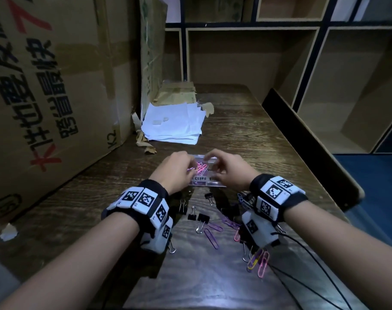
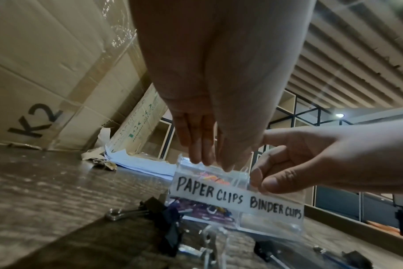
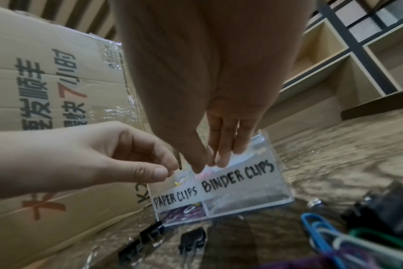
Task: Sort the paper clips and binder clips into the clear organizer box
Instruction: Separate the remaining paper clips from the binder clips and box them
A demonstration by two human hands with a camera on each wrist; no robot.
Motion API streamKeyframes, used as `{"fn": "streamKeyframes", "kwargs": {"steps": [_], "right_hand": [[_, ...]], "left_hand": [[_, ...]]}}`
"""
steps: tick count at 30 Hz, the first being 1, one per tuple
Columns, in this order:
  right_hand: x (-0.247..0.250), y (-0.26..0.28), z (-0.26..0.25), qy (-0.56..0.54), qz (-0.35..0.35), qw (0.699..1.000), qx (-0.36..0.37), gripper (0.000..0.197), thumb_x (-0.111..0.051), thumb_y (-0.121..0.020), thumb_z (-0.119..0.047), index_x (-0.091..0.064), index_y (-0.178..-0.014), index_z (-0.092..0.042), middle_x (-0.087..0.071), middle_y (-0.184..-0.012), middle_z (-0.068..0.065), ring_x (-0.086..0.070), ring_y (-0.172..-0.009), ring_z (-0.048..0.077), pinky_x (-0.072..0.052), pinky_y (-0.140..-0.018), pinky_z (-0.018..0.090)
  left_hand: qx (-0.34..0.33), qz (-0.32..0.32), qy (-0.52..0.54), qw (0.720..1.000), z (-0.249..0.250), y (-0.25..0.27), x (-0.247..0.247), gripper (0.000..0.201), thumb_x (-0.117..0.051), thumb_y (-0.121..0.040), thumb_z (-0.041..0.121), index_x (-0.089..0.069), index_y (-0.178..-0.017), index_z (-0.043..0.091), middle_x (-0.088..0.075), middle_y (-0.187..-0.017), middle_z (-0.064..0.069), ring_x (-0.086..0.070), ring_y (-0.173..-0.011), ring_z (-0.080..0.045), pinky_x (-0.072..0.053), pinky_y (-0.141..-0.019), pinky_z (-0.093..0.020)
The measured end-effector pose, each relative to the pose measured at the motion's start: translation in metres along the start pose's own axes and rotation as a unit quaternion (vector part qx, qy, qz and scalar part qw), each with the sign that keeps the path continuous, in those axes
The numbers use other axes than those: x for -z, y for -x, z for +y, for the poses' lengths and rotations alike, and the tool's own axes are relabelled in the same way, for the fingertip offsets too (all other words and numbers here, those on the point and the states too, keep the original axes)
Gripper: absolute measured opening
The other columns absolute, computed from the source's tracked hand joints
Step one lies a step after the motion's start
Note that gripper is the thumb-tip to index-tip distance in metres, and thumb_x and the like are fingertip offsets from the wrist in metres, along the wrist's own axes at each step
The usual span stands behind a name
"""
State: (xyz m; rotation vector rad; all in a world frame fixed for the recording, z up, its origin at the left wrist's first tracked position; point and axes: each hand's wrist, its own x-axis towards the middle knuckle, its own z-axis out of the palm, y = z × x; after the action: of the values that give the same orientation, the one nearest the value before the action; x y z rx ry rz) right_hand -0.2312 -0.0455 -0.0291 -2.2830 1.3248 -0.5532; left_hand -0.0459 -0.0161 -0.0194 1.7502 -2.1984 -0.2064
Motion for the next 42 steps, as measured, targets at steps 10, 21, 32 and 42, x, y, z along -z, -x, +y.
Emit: {"fn": "streamKeyframes", "kwargs": {"steps": [10,21,32,42], "right_hand": [[0.039,0.062,0.005,0.095,-0.141,0.983,-0.071,0.016,-0.079,-0.075,-0.040,-0.074,-0.084,-0.029,-0.070,-0.070,-0.013,-0.063,-0.066,0.000,-0.043,-0.059,0.016],[-0.004,0.071,-0.007,0.157,-0.182,0.970,-0.046,0.020,-0.083,-0.069,-0.040,-0.075,-0.077,-0.024,-0.074,-0.079,-0.005,-0.067,-0.075,0.012,-0.052,-0.068,0.024],[0.002,0.070,-0.004,-0.043,-0.063,0.994,-0.083,0.018,-0.048,-0.093,-0.006,-0.051,-0.093,-0.025,-0.067,-0.074,-0.005,-0.063,-0.065,0.017,-0.054,-0.061,0.035],[-0.010,0.071,-0.012,0.170,-0.128,0.977,-0.008,0.017,-0.069,-0.085,-0.030,-0.067,-0.100,-0.024,-0.068,-0.098,-0.001,-0.058,-0.090,0.015,-0.038,-0.075,0.021]], "left_hand": [[-0.102,-0.261,0.034,0.960,0.035,0.039,0.010,0.019,-0.083,-0.074,0.032,-0.078,-0.090,0.022,-0.075,-0.077,0.012,-0.068,-0.073,-0.001,-0.055,-0.070,-0.024],[-0.102,-0.246,-0.009,0.964,0.037,0.063,-0.020,0.018,-0.084,-0.073,0.026,-0.075,-0.085,0.015,-0.067,-0.072,0.005,-0.062,-0.068,-0.010,-0.043,-0.057,-0.022],[-0.085,-0.191,0.079,0.975,0.023,0.064,-0.016,0.029,-0.056,-0.091,0.007,-0.057,-0.116,0.023,-0.074,-0.084,0.003,-0.070,-0.076,-0.010,-0.055,-0.079,-0.029],[-0.082,-0.182,0.004,0.980,0.032,0.065,-0.028,0.022,-0.054,-0.087,0.044,-0.064,-0.099,0.029,-0.067,-0.100,0.002,-0.060,-0.094,-0.018,-0.051,-0.083,-0.034]]}}
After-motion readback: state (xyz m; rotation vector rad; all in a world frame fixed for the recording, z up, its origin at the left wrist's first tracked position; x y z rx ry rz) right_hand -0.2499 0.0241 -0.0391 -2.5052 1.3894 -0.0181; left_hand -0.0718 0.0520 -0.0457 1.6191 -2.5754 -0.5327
